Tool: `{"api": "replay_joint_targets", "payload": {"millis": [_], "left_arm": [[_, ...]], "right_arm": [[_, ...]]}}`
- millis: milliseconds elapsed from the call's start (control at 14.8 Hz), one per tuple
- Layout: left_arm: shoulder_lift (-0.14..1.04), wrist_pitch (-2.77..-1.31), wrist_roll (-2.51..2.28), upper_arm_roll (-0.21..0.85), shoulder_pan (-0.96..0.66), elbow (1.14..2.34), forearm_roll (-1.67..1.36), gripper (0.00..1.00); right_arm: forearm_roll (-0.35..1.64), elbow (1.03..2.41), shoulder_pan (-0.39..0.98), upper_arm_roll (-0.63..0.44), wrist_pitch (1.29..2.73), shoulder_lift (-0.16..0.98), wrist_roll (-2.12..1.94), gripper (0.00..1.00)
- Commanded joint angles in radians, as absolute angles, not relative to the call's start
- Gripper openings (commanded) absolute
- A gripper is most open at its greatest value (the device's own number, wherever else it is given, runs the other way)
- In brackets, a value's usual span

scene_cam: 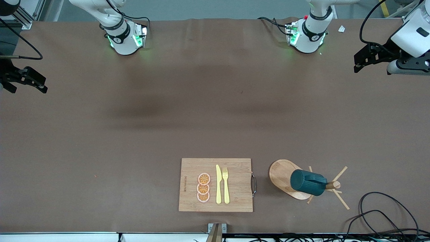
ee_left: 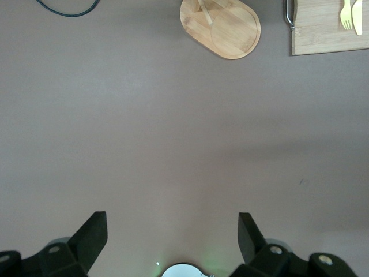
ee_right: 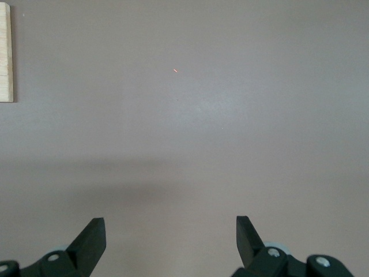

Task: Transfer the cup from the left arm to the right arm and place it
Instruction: 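Move the left gripper from rest toward the wooden mug stand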

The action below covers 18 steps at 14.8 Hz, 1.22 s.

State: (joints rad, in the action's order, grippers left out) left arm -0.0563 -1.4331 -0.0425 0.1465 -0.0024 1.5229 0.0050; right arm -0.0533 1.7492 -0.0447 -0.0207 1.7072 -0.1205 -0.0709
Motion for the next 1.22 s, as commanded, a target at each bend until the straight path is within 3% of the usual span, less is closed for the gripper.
{"api": "replay_joint_targets", "payload": {"millis": [0,473,1149], "left_arm": [[-0.051,-1.439,-0.035,0.146,0.002,1.514,-0.009,1.00],[0.035,-1.492,-0.118,0.144,-0.008,1.451,-0.017,1.00],[0.274,-1.879,-0.866,0.156,-0.020,1.370,-0.193,1.00]], "right_arm": [[-0.040,1.755,-0.054,-0.012,1.701,-0.137,-0.086,1.00],[-0.040,1.749,-0.051,-0.008,1.701,-0.135,-0.086,1.00],[-0.040,1.743,-0.049,-0.008,1.694,-0.135,-0.086,1.00]]}}
